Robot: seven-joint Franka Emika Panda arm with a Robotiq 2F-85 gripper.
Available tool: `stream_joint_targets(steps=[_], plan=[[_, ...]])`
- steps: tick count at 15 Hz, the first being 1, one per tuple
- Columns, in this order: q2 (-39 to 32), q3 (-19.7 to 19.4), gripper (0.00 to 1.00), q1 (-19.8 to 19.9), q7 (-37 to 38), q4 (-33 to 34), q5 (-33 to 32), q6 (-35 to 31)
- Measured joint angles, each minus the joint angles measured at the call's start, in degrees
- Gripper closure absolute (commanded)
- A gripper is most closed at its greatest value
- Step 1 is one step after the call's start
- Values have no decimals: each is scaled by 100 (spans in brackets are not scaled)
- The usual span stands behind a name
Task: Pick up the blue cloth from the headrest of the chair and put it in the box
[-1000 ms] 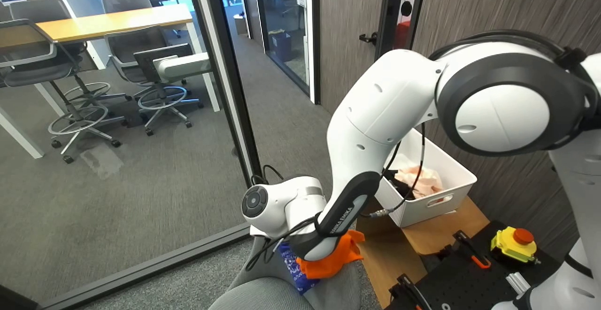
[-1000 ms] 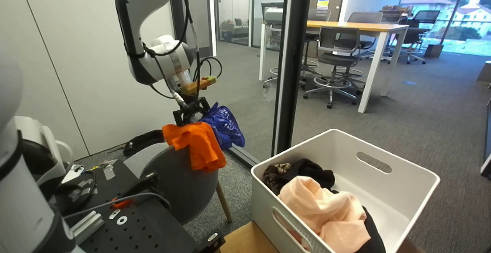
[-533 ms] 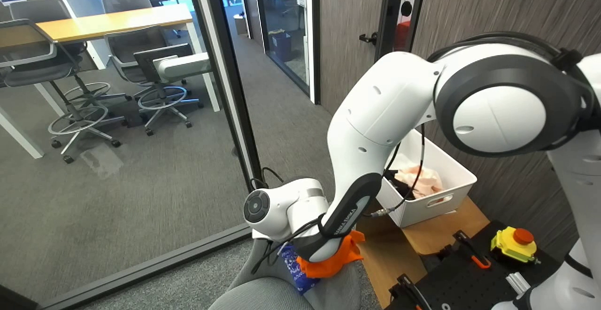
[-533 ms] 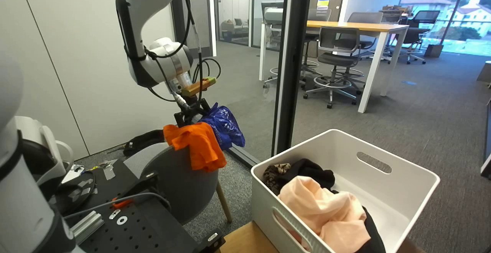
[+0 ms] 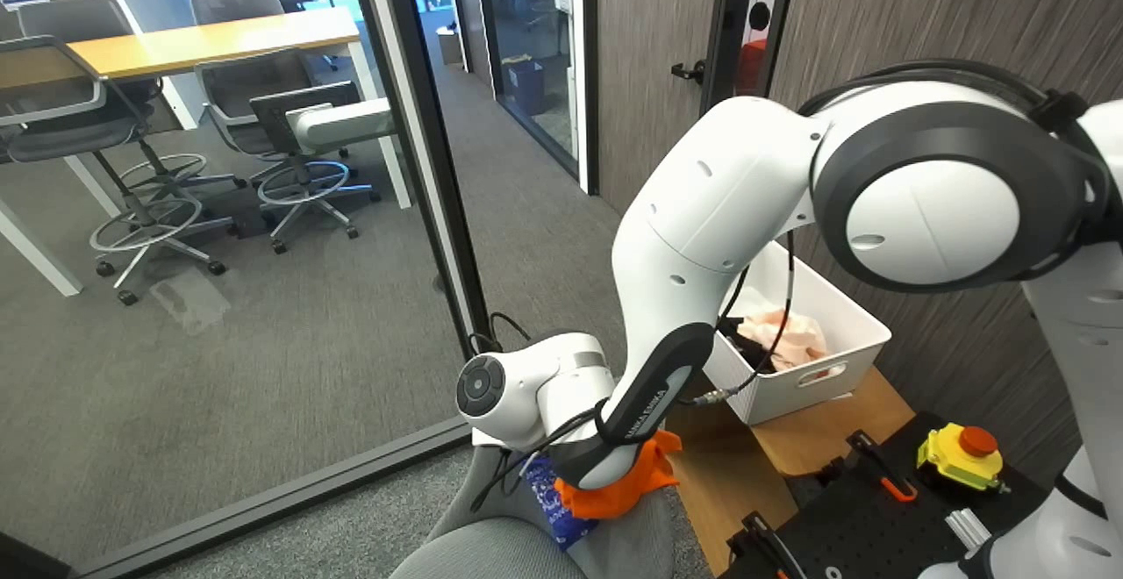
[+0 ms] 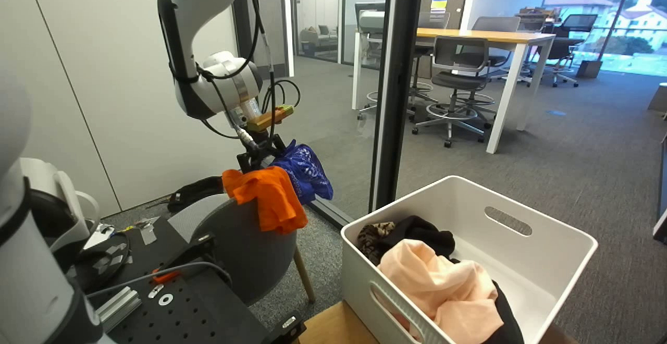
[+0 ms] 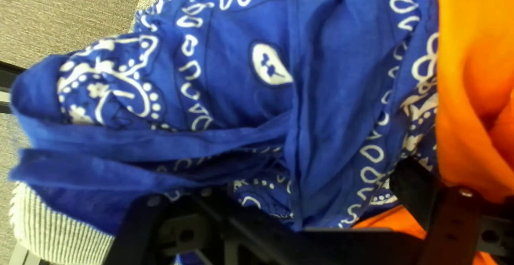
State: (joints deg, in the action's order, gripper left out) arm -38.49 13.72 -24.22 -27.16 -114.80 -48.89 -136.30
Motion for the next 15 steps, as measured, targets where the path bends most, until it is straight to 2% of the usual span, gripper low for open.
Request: stream_joint_targets(steps=[7, 8, 9, 15], plan=[[0, 5, 0, 5, 0, -6, 0, 7], [0, 7, 25, 6, 0, -6, 0, 10], [0, 7, 27, 6, 0, -6, 0, 11], [0, 15, 73, 7, 0, -6, 0, 11]])
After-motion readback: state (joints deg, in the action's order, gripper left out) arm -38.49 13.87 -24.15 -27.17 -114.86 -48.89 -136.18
